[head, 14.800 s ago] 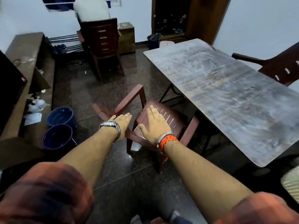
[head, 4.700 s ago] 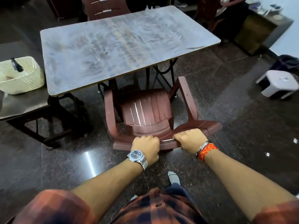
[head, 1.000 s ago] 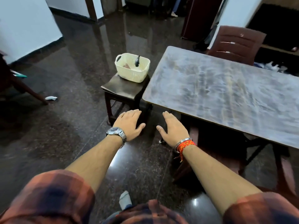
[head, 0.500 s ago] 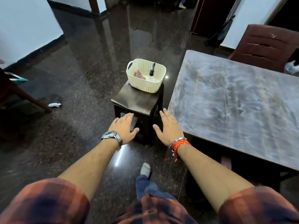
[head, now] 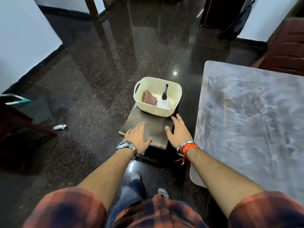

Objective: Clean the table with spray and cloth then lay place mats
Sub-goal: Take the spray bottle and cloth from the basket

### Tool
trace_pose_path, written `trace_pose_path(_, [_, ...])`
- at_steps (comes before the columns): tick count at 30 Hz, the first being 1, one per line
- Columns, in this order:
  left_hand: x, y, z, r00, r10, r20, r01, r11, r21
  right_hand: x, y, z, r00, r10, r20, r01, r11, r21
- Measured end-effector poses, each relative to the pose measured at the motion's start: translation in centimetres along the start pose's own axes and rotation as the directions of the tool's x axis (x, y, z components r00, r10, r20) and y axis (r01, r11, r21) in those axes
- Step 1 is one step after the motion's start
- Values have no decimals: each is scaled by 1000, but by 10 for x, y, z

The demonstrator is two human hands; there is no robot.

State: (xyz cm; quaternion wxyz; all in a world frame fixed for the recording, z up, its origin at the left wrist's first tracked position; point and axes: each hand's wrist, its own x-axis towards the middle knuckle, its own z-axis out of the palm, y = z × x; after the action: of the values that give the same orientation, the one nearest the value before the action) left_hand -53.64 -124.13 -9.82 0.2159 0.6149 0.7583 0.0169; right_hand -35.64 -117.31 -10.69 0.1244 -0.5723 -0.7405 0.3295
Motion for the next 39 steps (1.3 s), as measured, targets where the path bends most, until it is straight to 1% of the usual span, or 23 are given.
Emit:
trace_pose_path(3, [53,-5,-2,1000,12,26,-11,999,-37,39,-5,2,998,60,-35,-58,997,45])
trace_pose_path(7, [126,-6,-3,995,86,57,-81,993,-90,89,-13,5,982,171,-81,-162,981,110])
trace_pose_path(10, [176,-3,1,989,109,101,-95,985,-141,124,-14,13,966,250,-60,-239,959,152])
trace_pose_path(12, [219,-2,4,983,134,122,-108,974,-200,153,-12,18,945,318,-78,-299,936,185])
trace_pose_path(14, [244,3,4,979,166,123,-132,960,-245,167,-10,20,937,333,-106,-305,927,219])
trace_pose_path(15, [258,6,6,975,170,139,-128,954,-272,178,-7,22,933,343,-105,-312,921,232])
trace_pose_path(19, [302,11,21,961,170,219,-76,920,-384,216,9,27,895,443,-40,-419,869,264])
trace_pose_path(21, [318,10,29,961,174,217,-61,893,-446,234,19,28,882,470,-9,-452,853,260])
trace_pose_path(25, [339,7,40,976,166,138,-77,866,-494,261,37,31,884,462,66,-462,846,266])
trace_pose_path(26, [344,7,42,976,184,121,-100,860,-501,268,41,33,886,455,90,-460,836,299])
trace_pose_path(28, [350,5,44,963,236,130,-139,848,-511,281,47,39,888,441,128,-454,797,398])
trace_pose_path(30, [349,-1,44,948,291,127,-180,821,-541,296,49,44,892,432,137,-442,763,471])
trace_pose_path(31, [345,-4,42,954,284,91,-185,803,-566,304,49,48,888,437,142,-444,738,509])
trace_pose_path(32, [341,-7,40,968,249,40,-178,790,-587,314,50,52,881,451,145,-447,691,569])
trace_pose_path(34, [335,-13,32,988,129,-89,-157,785,-600,331,48,62,860,488,152,-461,613,641])
trace_pose_path(35, [335,-16,28,986,77,-146,-151,781,-606,340,45,68,852,501,153,-475,614,630])
trace_pose_path(36, [335,-19,22,980,43,-194,-157,768,-621,348,42,75,850,507,142,-481,637,602])
trace_pose_path(37, [336,-23,16,970,18,-243,-174,748,-640,357,38,83,857,503,116,-474,679,560])
trace_pose_path(39, [340,-32,4,940,-48,-337,-207,706,-677,370,31,98,891,452,40,-414,774,480])
